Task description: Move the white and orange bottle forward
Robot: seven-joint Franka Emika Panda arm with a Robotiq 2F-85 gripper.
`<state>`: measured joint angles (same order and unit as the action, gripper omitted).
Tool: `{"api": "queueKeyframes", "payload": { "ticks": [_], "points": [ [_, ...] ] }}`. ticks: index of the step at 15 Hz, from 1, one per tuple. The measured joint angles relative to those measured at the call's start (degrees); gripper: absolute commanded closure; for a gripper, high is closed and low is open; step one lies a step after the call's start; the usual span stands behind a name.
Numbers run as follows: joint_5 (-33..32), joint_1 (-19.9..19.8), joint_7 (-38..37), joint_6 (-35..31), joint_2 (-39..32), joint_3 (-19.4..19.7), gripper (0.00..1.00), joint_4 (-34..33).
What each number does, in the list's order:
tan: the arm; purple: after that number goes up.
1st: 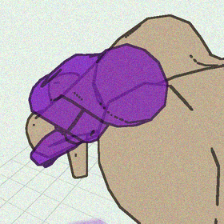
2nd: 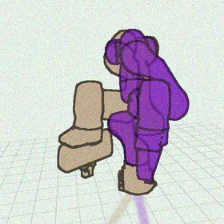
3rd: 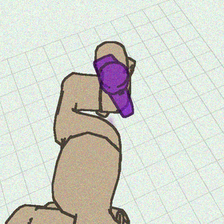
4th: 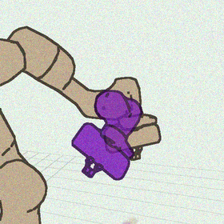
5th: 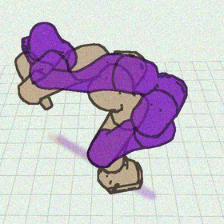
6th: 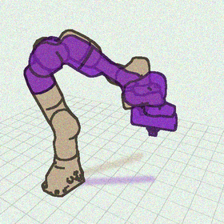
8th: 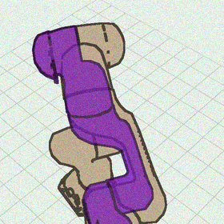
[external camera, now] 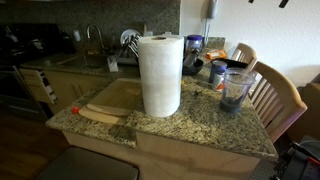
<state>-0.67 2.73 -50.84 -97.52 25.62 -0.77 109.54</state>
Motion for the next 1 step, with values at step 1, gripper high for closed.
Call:
{"api": "queueKeyframes", "payload": {
  "ticks": [1],
  "points": [
    [0.06,-0.44,0.14,0.44,-0.15,-0.15,0.00,0.06]
  ]
}}
